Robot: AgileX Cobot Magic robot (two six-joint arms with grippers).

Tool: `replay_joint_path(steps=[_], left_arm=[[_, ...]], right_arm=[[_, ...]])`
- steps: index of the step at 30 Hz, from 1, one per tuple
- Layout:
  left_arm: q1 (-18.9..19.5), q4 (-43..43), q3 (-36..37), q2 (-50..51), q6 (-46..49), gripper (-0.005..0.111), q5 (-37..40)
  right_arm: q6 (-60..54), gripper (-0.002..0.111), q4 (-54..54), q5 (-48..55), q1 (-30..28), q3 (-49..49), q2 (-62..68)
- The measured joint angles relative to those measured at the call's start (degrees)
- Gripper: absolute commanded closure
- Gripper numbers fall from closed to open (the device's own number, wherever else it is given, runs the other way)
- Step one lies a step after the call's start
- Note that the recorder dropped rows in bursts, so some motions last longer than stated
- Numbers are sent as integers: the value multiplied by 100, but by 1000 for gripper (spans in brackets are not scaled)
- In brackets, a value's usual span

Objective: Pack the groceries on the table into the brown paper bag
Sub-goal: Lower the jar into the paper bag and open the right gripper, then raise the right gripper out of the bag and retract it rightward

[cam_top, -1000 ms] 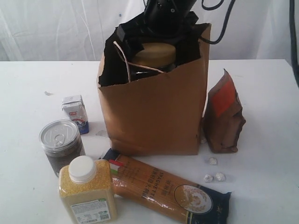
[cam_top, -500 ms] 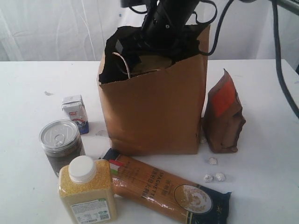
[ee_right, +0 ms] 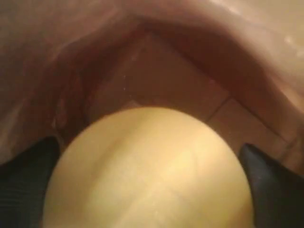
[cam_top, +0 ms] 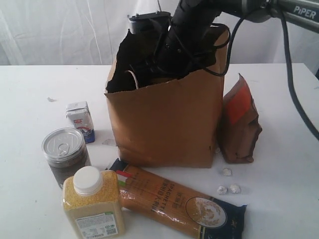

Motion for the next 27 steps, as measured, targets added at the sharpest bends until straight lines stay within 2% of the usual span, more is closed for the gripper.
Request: replay_joint_path(steps=[1, 3, 10, 17, 27], left_arm=[[0, 0, 0, 0, 0, 107, 0], [0, 0, 0, 0, 0, 107, 0], [0, 0, 0, 0, 0, 107, 0], [0, 0, 0, 0, 0, 107, 0], [0, 0, 0, 0, 0, 107, 0]], right_arm=[[0, 36, 0, 0, 0, 9, 0], [0, 5, 0, -9, 0, 9, 0], [313, 3, 0, -148, 0, 9, -136], [361, 3, -101, -58, 0, 9, -1033], [441, 3, -283, 106, 0, 9, -1398]])
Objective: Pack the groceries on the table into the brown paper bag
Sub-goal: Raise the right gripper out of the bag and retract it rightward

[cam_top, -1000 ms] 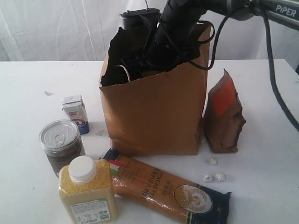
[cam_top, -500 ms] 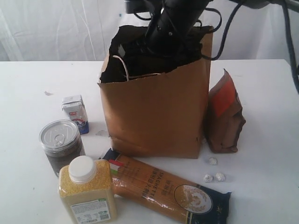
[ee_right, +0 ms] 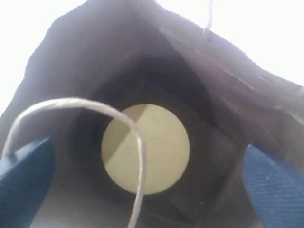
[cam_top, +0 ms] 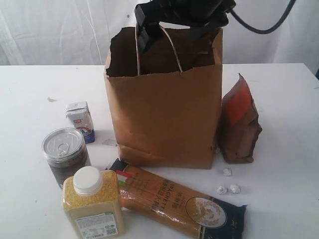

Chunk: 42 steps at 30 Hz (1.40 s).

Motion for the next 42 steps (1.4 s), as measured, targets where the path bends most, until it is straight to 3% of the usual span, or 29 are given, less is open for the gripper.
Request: replay_joint_path(steps=[21, 30, 37, 42], left_arm=[[0, 0, 0, 0, 0, 107, 0], [0, 0, 0, 0, 0, 107, 0], [0, 0, 0, 0, 0, 107, 0], [0, 0, 0, 0, 0, 107, 0]], right_arm=[[-66, 3, -198, 346, 184, 11, -333], [-66, 3, -502, 346, 221, 1051, -1192], [-133, 3, -441, 346, 790, 1935, -2337], [-1032, 3, 123, 359, 1670, 2318, -2747]])
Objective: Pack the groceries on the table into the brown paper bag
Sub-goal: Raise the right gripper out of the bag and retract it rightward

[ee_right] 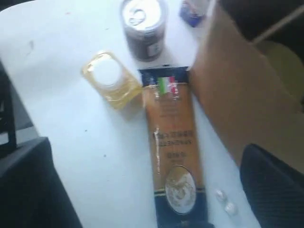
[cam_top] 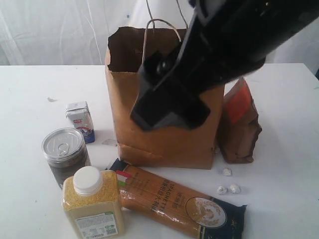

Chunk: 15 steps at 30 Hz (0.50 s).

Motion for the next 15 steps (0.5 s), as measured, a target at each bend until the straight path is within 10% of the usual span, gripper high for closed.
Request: replay_joint_path(steps=[15], left_arm=[[0, 0, 0, 0, 0, 107, -12]], right_arm=[[-364, 3, 607, -814, 1129, -430, 1437]])
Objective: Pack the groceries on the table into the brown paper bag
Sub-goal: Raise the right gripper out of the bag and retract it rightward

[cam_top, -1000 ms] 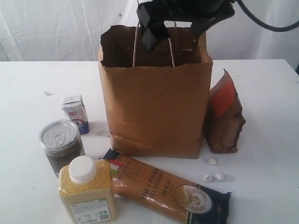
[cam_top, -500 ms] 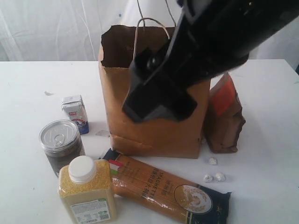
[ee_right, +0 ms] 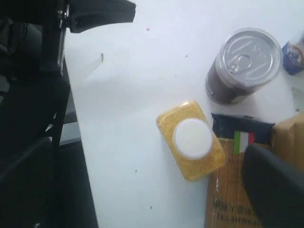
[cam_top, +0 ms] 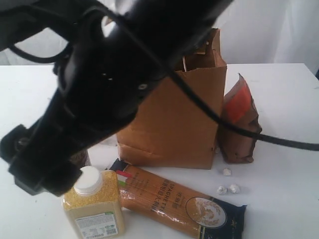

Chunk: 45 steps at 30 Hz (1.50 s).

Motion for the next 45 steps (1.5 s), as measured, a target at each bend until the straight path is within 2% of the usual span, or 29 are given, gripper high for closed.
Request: replay_joint_path(steps=[5, 8, 10, 12, 15, 16, 21, 27, 29, 41, 45], left_arm=[[0, 0, 0, 0, 0, 107, 0], [0, 0, 0, 0, 0, 107, 0], [0, 0, 0, 0, 0, 107, 0], [0, 0, 0, 0, 0, 107, 0], [0, 0, 0, 0, 0, 107, 0], [0, 0, 0, 0, 0, 107, 0], [0, 0, 0, 0, 0, 107, 0], [0, 0, 0, 0, 0, 107, 0], [0, 0, 0, 0, 0, 107, 0], [0, 0, 0, 0, 0, 107, 0], [0, 0, 0, 0, 0, 107, 0]], right_arm=[[0, 4, 0, -163, 16, -358, 494], [0, 14, -80, -188, 24, -354, 525], [0, 30, -181, -227, 53, -228, 417], [0, 53, -263, -285, 78, 35, 200], [98, 95, -343, -432, 77, 588, -317], [174, 106, -383, -510, 77, 820, -540], [671, 108, -581, -669, 89, 1834, -1618], [1713, 108, -1072, -127, 102, 2567, -2539], [1799, 108, -1024, -275, 102, 2834, -2752], [1859, 108, -936, -3962, 102, 5625, -3912], [1859, 108, -936, -4316, -419, 6302, -4415]])
